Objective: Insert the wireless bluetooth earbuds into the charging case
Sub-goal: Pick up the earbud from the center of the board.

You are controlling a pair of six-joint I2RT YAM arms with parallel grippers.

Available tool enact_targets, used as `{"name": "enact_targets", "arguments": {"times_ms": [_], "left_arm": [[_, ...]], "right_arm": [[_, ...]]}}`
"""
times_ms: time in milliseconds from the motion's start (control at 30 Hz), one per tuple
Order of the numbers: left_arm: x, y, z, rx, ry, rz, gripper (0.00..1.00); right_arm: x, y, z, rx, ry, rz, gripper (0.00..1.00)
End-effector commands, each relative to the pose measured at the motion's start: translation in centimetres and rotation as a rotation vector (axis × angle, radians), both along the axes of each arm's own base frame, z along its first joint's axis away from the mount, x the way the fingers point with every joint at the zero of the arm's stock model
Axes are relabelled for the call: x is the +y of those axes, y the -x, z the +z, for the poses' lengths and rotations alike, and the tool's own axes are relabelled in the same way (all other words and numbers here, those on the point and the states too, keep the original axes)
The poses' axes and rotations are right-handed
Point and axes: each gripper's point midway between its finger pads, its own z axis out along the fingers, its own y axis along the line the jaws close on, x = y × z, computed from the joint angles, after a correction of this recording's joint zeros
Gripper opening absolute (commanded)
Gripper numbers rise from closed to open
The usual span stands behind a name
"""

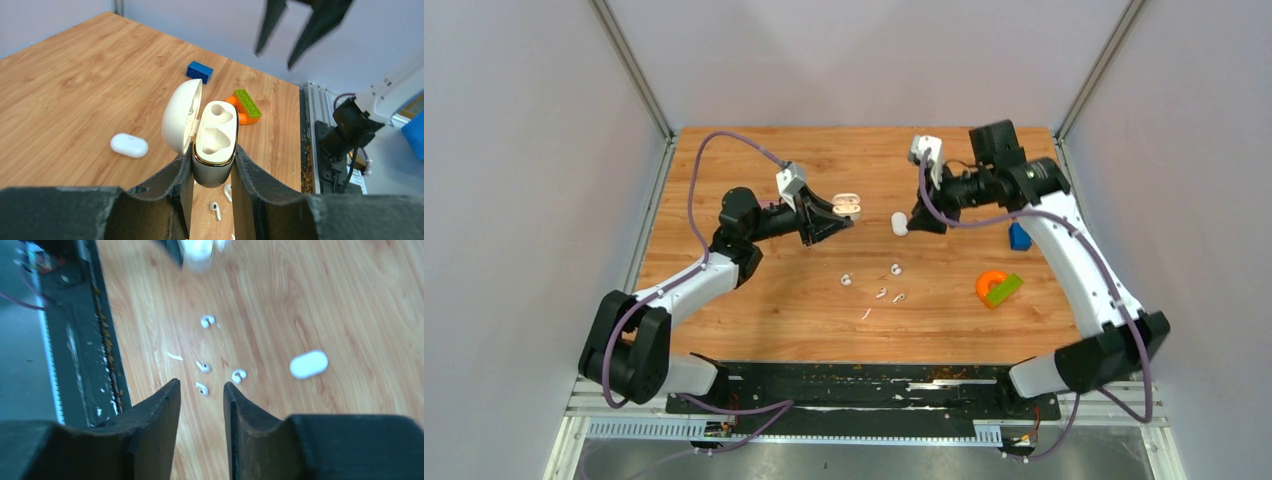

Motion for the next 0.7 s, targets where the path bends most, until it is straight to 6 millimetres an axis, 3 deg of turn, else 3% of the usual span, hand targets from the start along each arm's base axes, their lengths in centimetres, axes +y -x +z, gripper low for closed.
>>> {"name": "enact_targets", "arguments": {"times_ms": [0,267,367,500,667], "left_arm": [[1.9,-1.1,4.7,-0.014,0.075,0.077,0.00],[4.9,-2.3,4.4,0.022,0.033,0.189,0.00],[5.3,-2.4,4.5,0.007,0.030,0.209,0.00],[5.7,-2.0,4.7,-0.023,0.027,0.220,0.00],[6.0,-1.5,4.5,-0.024,0.020,0.226,0.00]], "right_arm": [[-2.8,-1.2,-4.5,-0.150,0.111,-0.132,0.34],[-1.5,-0.9,-13.8,0.196,0.175,-0.327,0.22],[-1.7,-1.1,-16.6,0.306,0.254,-0.404,0.25],[-1.9,-0.7,-19.2,0.452,0.322,-0.481,0.33],[-1.0,0.7,-21.8,0.594,0.348,-0.466,0.36]]}}
